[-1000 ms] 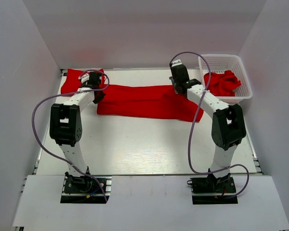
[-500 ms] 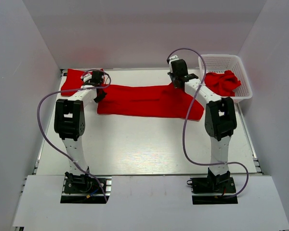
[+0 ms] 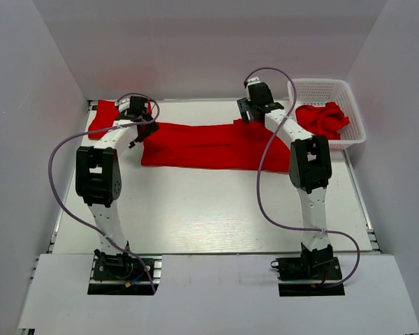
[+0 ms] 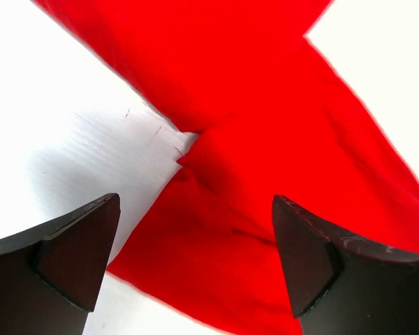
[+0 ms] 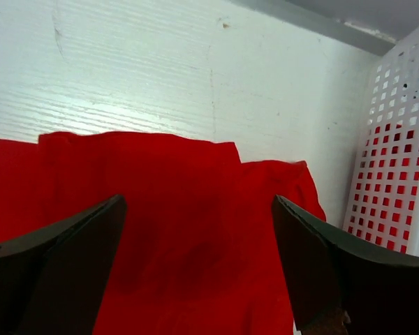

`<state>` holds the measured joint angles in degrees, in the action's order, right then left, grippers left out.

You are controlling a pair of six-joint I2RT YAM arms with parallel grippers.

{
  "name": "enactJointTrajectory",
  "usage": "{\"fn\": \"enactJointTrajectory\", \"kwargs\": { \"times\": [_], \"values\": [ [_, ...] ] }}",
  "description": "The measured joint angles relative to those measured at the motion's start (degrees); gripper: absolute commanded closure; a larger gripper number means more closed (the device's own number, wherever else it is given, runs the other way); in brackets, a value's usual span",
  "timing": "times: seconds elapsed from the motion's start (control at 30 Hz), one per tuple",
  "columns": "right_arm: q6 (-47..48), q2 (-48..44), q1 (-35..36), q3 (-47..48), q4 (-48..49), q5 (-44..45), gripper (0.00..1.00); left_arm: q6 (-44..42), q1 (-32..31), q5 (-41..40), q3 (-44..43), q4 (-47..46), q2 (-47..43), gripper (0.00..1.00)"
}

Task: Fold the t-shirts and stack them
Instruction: Fold the other side of the tshirt into a rectangle, then rotate the tshirt 90 degrees

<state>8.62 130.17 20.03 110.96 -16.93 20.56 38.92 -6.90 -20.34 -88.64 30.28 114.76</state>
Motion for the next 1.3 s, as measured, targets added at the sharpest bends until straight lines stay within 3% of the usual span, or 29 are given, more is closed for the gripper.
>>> {"fn": "enactJointTrajectory", "kwargs": {
  "times": [0.23, 0.37, 0.6, 0.83, 0.97, 1.3],
  "values": [
    [-5.5, -12.0, -0.2, -12.3, -0.7, -4.7, 0.1, -5.6, -0.2, 4.0, 3.8, -4.8, -8.5, 0.0],
    [-10.5, -19.0, -0.1, -20.1, -2.0, -8.8, 0.1, -10.8, -0.5, 9.8, 3.9, -8.4, -9.0, 0.0],
    [-17.6, -20.6, -0.2, -30.2, -3.3, -13.8, 0.1, -16.9, -2.3, 17.7, -9.5, -7.5, 4.8, 0.0],
    [-21.1, -18.2, -1.2, -30.9, -3.9, -15.3, 0.1, -18.8, -3.8, 19.7, -9.3, -6.1, 13.0, 0.0],
    [-21.7, -14.1, -2.7, -29.7, -3.5, -18.3, 0.1, -17.9, -4.1, 19.7, -3.4, -9.3, 10.2, 0.0],
    [-18.6, -2.3, -5.0, -12.6, -2.6, -30.5, 0.1, -16.1, -6.9, 21.9, 22.5, -16.0, -6.4, 0.0]
  ]
}}
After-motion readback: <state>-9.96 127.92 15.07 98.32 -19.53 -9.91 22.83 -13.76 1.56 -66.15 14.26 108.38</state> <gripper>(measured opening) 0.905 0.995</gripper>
